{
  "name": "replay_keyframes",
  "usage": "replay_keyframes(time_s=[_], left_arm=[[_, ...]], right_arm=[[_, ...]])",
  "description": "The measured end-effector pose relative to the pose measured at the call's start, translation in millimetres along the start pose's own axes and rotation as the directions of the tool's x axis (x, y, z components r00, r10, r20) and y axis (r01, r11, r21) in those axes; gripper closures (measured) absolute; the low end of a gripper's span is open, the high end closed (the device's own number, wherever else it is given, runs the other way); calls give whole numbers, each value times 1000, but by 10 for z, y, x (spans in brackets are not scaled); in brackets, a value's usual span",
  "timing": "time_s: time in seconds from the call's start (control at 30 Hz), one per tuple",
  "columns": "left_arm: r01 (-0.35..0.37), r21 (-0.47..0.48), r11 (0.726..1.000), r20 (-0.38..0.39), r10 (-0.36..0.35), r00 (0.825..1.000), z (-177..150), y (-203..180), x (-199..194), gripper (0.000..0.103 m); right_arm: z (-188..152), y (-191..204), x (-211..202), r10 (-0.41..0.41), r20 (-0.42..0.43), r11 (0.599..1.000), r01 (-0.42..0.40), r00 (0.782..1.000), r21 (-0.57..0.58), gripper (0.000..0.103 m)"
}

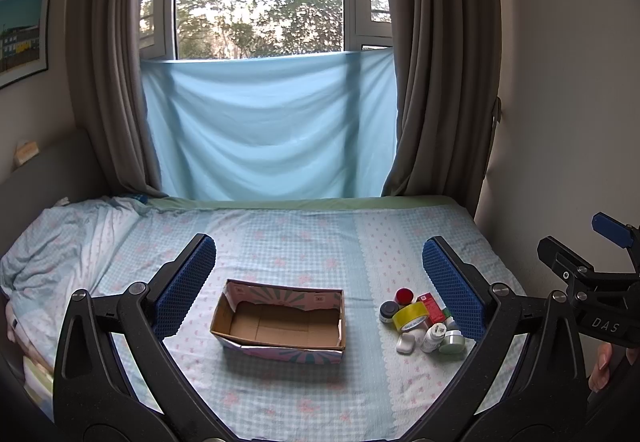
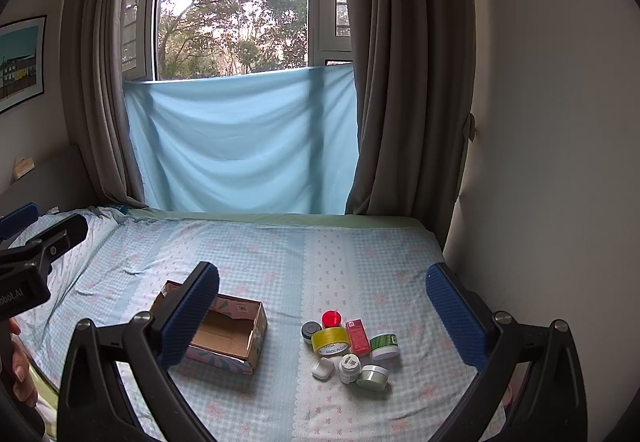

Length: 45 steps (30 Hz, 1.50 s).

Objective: Organize rigid objects

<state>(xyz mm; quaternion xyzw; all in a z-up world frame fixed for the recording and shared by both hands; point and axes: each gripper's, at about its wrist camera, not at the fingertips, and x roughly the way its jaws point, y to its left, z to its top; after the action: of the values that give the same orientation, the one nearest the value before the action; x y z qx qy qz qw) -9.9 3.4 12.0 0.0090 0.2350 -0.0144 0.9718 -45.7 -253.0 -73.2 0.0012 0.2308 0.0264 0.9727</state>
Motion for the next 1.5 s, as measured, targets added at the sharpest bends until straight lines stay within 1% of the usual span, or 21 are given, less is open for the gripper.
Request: replay_keyframes(time_s=[0.3,0.67,0.8,0.93,1.0,1.1,1.23,1.37,1.5], left_arm=[[3,0,1000,0,-3,1000,1,-3,-1,0],[11,5,1000,-11,-11,1000,58,104,99,0],[32,28,999,-49,-31,998,72,146,274,0],[85,75,994,-111,-76,991,-1,156,615,0],[119,101,988,-151,-103,983,-77,133,839,0],[177,145,973,-211,-145,967,-245,48,1217,0],[253,200,947,-290,-189,938,-510,-156,1719,0],[334,256,907,-369,-228,901,-801,-451,2196,0],[403,322,857,-433,-245,867,-1085,-817,2662,0]], right_arm=[[6,-10,9,-1,-3,1000,1,1000,-3,0],[27,-13,57,5,8,1000,-5,1000,-4,0],[16,-15,161,0,-17,1000,0,1000,10,0],[-97,-46,335,-16,-64,998,20,998,59,0],[-193,-90,467,-43,-97,995,52,994,89,0],[-398,-178,680,-89,-151,985,109,985,133,0],[-762,-332,987,-129,-227,969,171,965,177,0],[-1180,-506,1290,-142,-304,955,211,942,208,0],[-1567,-714,1593,-139,-393,943,242,909,228,0]])
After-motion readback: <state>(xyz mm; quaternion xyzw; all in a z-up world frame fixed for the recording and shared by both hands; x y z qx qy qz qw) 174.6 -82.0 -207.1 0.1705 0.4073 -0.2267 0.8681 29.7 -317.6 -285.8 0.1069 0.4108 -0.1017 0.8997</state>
